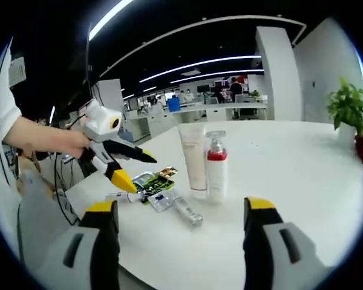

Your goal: Arrange the skincare products in the storage area until every visible bottle or jar stands upright without overlapping.

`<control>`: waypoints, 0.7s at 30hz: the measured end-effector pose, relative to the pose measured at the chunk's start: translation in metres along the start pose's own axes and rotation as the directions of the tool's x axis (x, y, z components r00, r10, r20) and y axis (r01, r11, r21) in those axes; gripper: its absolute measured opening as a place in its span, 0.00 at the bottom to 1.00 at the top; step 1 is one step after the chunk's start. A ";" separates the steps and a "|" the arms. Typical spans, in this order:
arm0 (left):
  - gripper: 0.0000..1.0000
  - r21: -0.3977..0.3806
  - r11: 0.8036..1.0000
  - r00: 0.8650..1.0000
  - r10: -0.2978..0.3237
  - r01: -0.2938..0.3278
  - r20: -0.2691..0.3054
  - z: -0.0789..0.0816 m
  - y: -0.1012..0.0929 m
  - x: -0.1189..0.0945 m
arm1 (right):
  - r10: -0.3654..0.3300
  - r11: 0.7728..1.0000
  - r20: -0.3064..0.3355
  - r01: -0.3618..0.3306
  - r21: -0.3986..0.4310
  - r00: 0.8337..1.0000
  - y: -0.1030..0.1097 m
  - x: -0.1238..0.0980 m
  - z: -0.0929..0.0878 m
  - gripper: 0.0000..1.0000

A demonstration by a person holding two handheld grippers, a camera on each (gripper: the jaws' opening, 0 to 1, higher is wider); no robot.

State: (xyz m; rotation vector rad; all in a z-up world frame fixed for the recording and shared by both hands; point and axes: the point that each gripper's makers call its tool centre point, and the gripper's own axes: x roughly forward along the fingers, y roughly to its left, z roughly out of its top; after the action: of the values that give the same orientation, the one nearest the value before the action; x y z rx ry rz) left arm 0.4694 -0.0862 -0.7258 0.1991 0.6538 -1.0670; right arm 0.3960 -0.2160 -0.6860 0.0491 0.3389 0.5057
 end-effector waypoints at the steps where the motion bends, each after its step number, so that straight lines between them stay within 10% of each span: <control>1: 0.89 -0.028 0.999 1.000 0.016 -0.016 0.016 -0.003 -0.002 -0.005 | -0.001 1.000 -0.002 0.001 -0.002 1.000 0.000 -0.002 -0.001 0.86; 21: 0.93 -0.208 0.961 0.977 0.202 -0.184 0.073 -0.055 -0.019 -0.079 | -0.002 1.000 0.036 0.001 0.016 0.999 0.018 -0.012 0.011 0.92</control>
State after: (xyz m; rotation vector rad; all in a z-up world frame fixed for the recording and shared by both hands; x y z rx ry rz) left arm 0.4059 -0.0113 -0.7198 0.0367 0.6385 -0.8120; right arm 0.3815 -0.2058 -0.6698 0.0731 0.3081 0.5002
